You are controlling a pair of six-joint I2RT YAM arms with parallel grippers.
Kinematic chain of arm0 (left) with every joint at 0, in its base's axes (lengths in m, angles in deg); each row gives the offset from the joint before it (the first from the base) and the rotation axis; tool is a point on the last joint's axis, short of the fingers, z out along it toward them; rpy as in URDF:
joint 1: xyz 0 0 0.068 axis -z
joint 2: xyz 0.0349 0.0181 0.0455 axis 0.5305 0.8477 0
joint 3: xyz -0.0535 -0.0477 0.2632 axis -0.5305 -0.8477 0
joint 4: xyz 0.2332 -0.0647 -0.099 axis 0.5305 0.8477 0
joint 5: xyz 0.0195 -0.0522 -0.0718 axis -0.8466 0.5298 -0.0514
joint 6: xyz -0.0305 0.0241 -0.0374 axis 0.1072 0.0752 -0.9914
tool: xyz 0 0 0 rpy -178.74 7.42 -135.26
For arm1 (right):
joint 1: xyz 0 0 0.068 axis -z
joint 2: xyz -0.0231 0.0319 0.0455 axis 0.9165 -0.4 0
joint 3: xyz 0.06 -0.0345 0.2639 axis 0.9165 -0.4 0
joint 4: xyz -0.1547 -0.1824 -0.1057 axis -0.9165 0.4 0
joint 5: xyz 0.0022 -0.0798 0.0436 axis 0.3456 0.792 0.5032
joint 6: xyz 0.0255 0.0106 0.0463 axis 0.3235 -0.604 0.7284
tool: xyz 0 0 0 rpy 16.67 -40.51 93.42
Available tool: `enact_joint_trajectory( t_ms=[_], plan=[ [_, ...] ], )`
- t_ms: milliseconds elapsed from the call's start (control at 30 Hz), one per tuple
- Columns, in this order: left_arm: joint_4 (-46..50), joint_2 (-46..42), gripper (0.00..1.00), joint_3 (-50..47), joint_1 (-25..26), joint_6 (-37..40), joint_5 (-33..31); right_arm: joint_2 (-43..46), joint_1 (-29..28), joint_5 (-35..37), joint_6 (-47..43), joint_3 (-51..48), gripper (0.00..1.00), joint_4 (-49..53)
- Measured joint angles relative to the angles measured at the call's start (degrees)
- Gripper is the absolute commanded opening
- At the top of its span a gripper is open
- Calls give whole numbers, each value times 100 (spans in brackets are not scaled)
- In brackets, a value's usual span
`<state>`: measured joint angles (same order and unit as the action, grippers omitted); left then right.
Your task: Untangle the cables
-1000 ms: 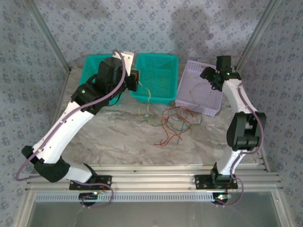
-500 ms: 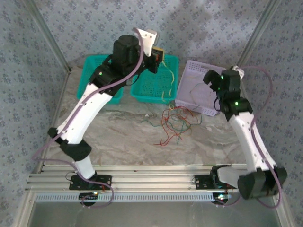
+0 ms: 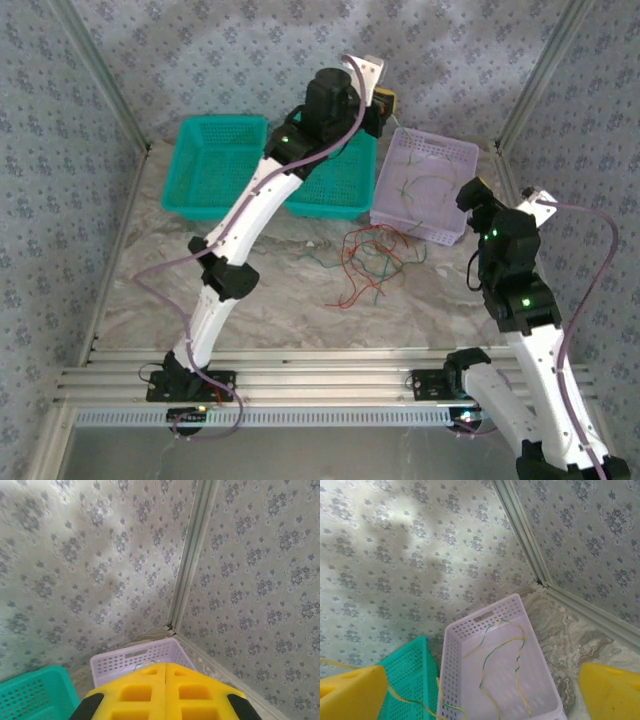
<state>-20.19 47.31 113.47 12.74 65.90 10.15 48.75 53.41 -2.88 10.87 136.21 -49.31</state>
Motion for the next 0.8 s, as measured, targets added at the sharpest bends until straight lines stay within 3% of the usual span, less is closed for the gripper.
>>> enact_joint_trajectory(
  t_ms=[333,800],
  plan=[
    [-1196,1353,0,-81,275,-76,-234,496,-481,151,-295,-26,100,17],
    [-1943,1886,4,-448,411,142,-811,623,-684,142,-468,-153,100,76]
  ],
)
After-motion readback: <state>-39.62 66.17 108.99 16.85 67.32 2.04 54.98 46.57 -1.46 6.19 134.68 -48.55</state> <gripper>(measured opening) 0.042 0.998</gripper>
